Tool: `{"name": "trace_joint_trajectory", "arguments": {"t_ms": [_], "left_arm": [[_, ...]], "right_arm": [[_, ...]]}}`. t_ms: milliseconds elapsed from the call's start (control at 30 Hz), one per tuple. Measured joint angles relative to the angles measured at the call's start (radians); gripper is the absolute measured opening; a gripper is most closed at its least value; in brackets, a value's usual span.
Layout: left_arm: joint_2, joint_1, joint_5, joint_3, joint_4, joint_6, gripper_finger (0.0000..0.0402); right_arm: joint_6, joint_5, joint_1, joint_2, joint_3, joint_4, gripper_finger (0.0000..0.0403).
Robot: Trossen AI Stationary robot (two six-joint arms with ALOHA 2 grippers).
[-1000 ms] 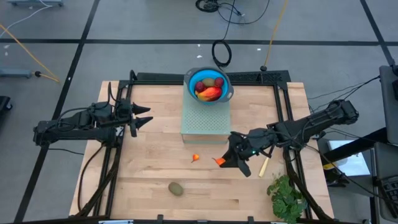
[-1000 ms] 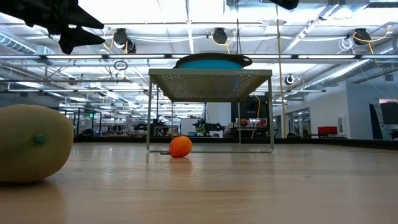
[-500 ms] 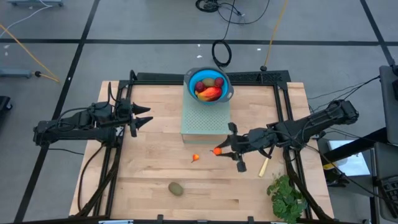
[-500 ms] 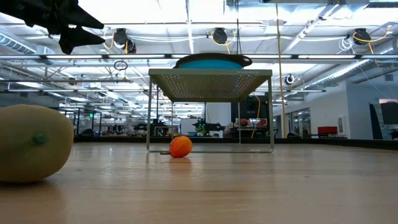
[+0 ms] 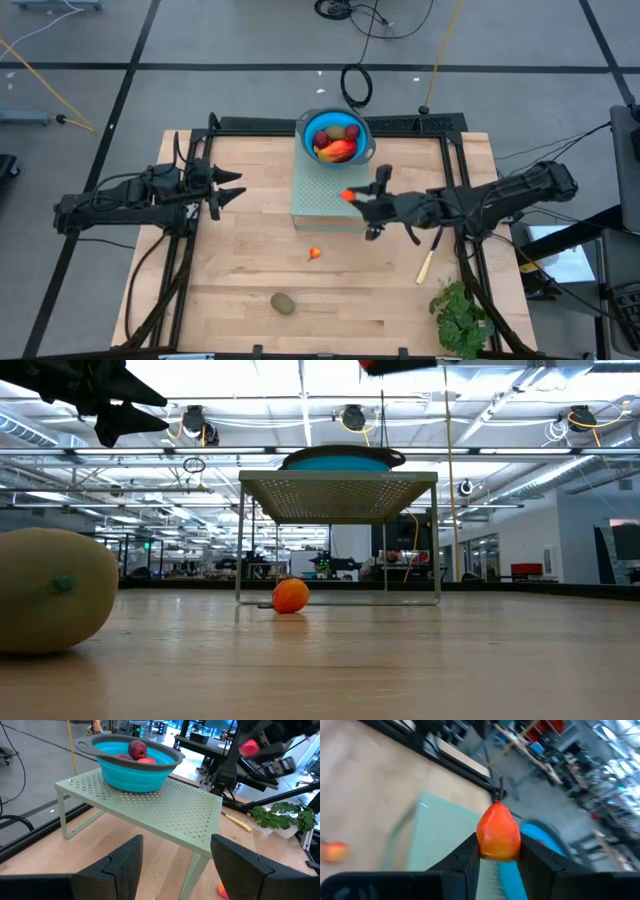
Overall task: Pick & Place Fruit
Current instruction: Put the pear into the blue strainer bowl on the shelf
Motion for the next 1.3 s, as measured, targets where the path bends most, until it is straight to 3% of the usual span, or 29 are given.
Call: {"name": "trace_joint_trajectory", "arguments": {"t_ms": [400,833,1033,1300], "left_arm": [[0.0,0.0,0.0,0.0,0.0,0.003,0.0235],[0.0,0.0,0.0,0.0,0.0,-0.004,0.0234],[0.0,0.0,0.0,0.0,0.0,-0.007,0.0234],[0.0,0.0,0.0,0.0,0.0,-0.003,0.0235]], "right_arm": [[-0.198,0.053,-0.167,0.0,0.0,0.083,0.0106],[-0.108,0.043,-0.345,0.0,0.0,0.147,0.0107],[-0.049,-0.107,-0.402,0.0,0.0,0.146,0.0108],[0.096,-0.226,-0.467,0.0,0.0,0.112,0.0109]]}}
